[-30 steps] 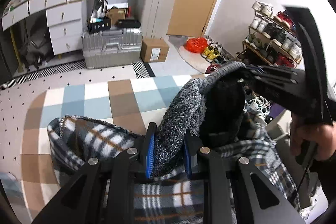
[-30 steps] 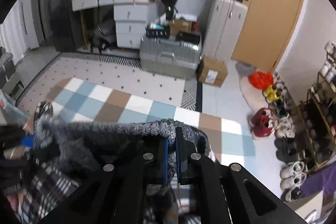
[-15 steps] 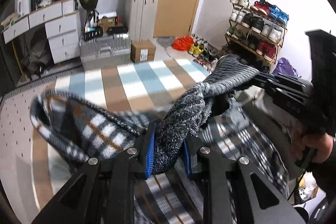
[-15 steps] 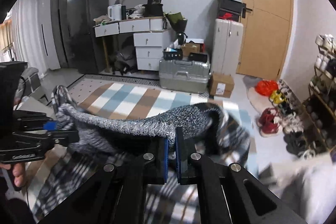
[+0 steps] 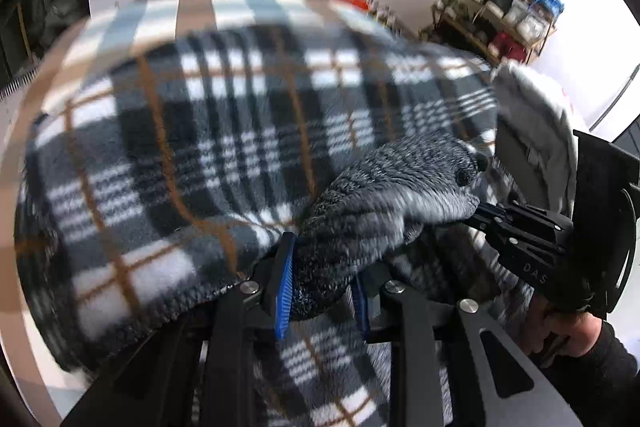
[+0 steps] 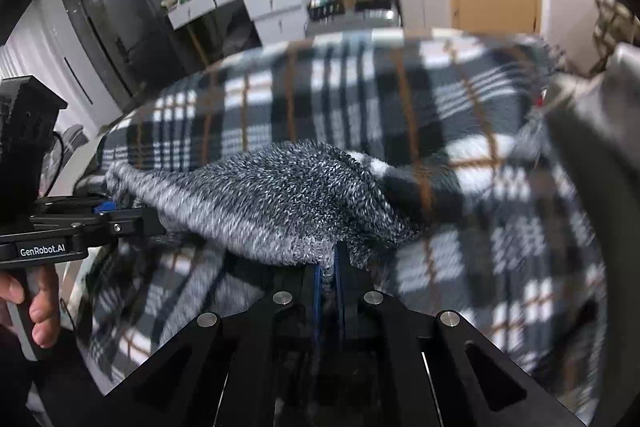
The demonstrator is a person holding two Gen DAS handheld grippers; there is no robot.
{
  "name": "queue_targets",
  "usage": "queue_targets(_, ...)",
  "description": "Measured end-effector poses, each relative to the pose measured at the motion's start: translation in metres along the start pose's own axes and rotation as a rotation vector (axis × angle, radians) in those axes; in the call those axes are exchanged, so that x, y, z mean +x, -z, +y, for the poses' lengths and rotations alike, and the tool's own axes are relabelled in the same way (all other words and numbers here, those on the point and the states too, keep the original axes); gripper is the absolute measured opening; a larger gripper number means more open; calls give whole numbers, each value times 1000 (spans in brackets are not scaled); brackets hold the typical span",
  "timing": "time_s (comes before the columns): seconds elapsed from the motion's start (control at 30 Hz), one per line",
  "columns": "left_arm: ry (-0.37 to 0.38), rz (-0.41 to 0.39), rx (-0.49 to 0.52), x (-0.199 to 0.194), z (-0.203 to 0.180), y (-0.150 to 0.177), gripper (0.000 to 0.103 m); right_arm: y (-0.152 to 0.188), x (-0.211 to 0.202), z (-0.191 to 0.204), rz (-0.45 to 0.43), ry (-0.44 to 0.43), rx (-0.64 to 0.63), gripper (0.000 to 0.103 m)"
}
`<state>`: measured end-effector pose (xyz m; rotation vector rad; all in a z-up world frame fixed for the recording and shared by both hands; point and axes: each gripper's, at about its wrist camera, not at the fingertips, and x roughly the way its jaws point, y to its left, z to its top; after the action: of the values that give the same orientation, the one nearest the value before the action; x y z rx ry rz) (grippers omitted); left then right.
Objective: Fold large clothes
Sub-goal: 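Lift the hem with both grippers and fold it over the shirt body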
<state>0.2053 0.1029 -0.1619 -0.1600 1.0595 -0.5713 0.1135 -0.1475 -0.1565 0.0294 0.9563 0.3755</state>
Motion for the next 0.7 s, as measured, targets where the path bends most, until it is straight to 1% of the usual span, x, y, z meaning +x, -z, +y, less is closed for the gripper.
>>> queue_targets(0.07, 7, 3, -26, -4, 5, -2, 21, 1, 4, 2, 34, -34, -17, 9)
queue_targets(0.1, 5, -4, -27, -8, 7, -4, 21, 0, 3, 5, 36, -42, -28, 9)
queue_targets(0.13, 0, -15, -21, -13, 7, -6, 22, -2, 1, 8, 38, -56, -44, 9)
queue_targets(0.2, -47, -21, 31, -17, 6, -11, 22, -4, 1, 15, 47, -55, -77, 9)
queue_targets(0.23, -67, -7, 55, -15, 6, -10, 23, -4, 3, 17, 62, -53, -88, 10)
queue_targets(0.27, -91, 22, 80, -12, 6, -8, 23, -6, 9, 20, 108, -64, -98, 11)
queue_targets(0.3, -99, 62, 93, -9, 7, -9, 25, -1, 15, 25, 144, -65, -107, 11)
queue_targets(0.33, -86, 99, 100, -8, 7, -6, 26, 2, 19, 26, 181, -56, -120, 12)
queue_targets(0.37, -68, 134, 110, -9, 7, -5, 27, 3, 23, 28, 236, -39, -148, 12)
queue_targets(0.4, -48, 145, 114, -15, 9, -4, 27, 3, 19, 31, 239, -29, -176, 11)
queue_targets(0.43, -19, 154, 114, -24, 12, -3, 27, 2, 16, 32, 245, -24, -193, 15)
queue_targets(0.47, 5, 159, 111, -32, 15, -4, 27, 1, 8, 34, 265, -34, -218, 25)
queue_targets(0.5, 39, 153, 98, -46, 20, -5, 27, 0, 3, 35, 276, -44, -228, 32)
queue_targets(0.53, 71, 138, 88, -58, 24, -8, 27, -2, -4, 35, 286, -50, -233, 49)
queue_targets(0.57, 103, 120, 83, -70, 29, -11, 32, -5, -14, 34, 301, -61, -243, 58)
queue_targets(0.6, 127, 97, 81, -84, 33, -17, 47, -9, -22, 35, 300, -64, -257, 57)
queue_targets(0.63, 137, 59, 77, -97, 38, -24, 58, -17, -32, 34, 285, -61, -266, 57)
queue_targets(0.67, 134, 19, 74, -107, 42, -29, 77, -23, -39, 32, 275, -61, -264, 57)
queue_targets(0.7, 113, -36, 71, -117, 46, -37, 81, -37, -47, 30, 258, -61, -249, 57)
